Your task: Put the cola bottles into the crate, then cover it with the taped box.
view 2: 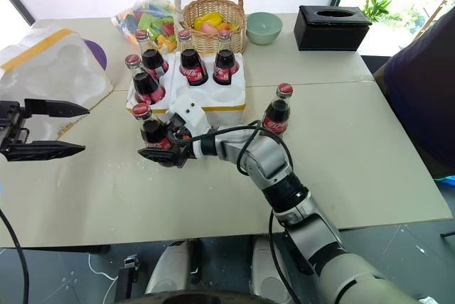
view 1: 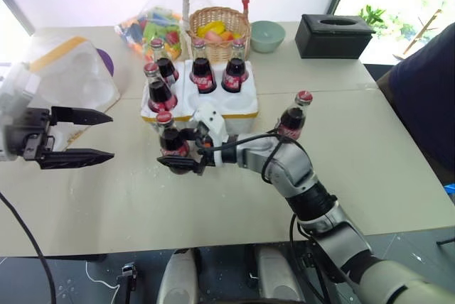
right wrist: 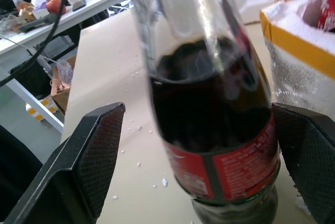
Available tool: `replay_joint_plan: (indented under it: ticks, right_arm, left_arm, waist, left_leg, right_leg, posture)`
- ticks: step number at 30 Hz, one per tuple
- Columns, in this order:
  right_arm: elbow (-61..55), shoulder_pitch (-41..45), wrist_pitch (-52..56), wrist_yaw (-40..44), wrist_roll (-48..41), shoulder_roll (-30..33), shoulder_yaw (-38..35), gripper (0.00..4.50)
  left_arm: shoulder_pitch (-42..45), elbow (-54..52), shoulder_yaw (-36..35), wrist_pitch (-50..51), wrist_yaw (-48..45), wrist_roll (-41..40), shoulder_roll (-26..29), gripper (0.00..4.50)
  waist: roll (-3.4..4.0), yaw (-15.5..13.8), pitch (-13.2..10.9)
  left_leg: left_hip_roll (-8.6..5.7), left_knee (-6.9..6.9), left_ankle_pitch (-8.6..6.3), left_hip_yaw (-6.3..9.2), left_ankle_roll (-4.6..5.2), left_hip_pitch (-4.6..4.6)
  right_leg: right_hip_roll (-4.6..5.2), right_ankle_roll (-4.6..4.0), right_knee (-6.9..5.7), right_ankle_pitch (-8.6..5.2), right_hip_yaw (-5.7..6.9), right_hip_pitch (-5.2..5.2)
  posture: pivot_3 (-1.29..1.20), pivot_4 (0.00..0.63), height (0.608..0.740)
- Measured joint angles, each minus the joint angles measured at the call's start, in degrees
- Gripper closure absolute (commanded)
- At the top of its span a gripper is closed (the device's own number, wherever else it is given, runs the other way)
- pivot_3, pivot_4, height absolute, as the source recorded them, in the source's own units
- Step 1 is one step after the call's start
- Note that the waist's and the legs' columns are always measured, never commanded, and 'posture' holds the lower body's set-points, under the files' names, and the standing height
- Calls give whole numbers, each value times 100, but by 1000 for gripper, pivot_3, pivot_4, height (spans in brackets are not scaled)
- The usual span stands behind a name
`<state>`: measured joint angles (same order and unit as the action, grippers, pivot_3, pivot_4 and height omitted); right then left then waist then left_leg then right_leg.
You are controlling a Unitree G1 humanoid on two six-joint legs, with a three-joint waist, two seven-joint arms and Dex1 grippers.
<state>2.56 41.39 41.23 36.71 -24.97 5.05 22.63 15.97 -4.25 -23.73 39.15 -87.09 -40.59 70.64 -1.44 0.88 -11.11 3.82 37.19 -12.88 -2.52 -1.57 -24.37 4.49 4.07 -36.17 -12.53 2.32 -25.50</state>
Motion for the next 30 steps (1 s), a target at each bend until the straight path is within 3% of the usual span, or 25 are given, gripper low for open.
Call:
replay_joint_plan:
  ticks: [3,11,15,18,24,30]
  right_arm:
    - [94,36,-142,-73,178,-74,-120,1638]
    - [-919,74,1127,17,-682,197,-929,1638]
    - [-1088,906,1720,-138,-1256,406,-1776,1638]
    - [-622,1819,1448,-376,-1108,545,-2164,1638]
    - [940,2127,325,-572,-158,582,-2026,1638]
    - [951,1808,-59,-336,373,487,-1459,1638]
  left_arm:
    - [-9,-2,-5,16,22,-15,0,0]
    - [-3,-51,-1,22,127,-86,-82,0]
    - [125,-27,82,-2,151,-91,-115,0]
    - [329,34,229,-69,193,-87,-163,0]
    - [447,77,392,-129,325,-85,-383,0]
    - [709,130,428,-151,605,-98,-618,0]
  waist:
    - [1,-1,0]
    - [3,-6,-2]
    - [7,-5,-5]
    - [8,2,-5]
    - [7,9,-4]
    - [-5,12,3]
  left_leg:
    - [0,0,0,0,0,0]
    - [0,-5,0,0,0,-5]
    - [0,-3,1,-1,-1,-4]
    - [0,-6,1,-1,-1,-1]
    - [-1,-11,1,-3,-1,-7]
    - [0,-14,0,-2,0,-12]
  right_leg:
    - [0,0,0,0,0,0]
    - [0,18,-1,10,0,-7]
    - [1,17,0,11,0,-8]
    - [0,17,0,11,0,-8]
    - [1,19,3,11,0,-11]
    - [-2,20,-4,12,0,-18]
  posture:
    - [0,150,740]
    - [0,150,740]
    - [0,150,740]
    - [0,150,740]
    - [0,150,740]
    - [0,150,740]
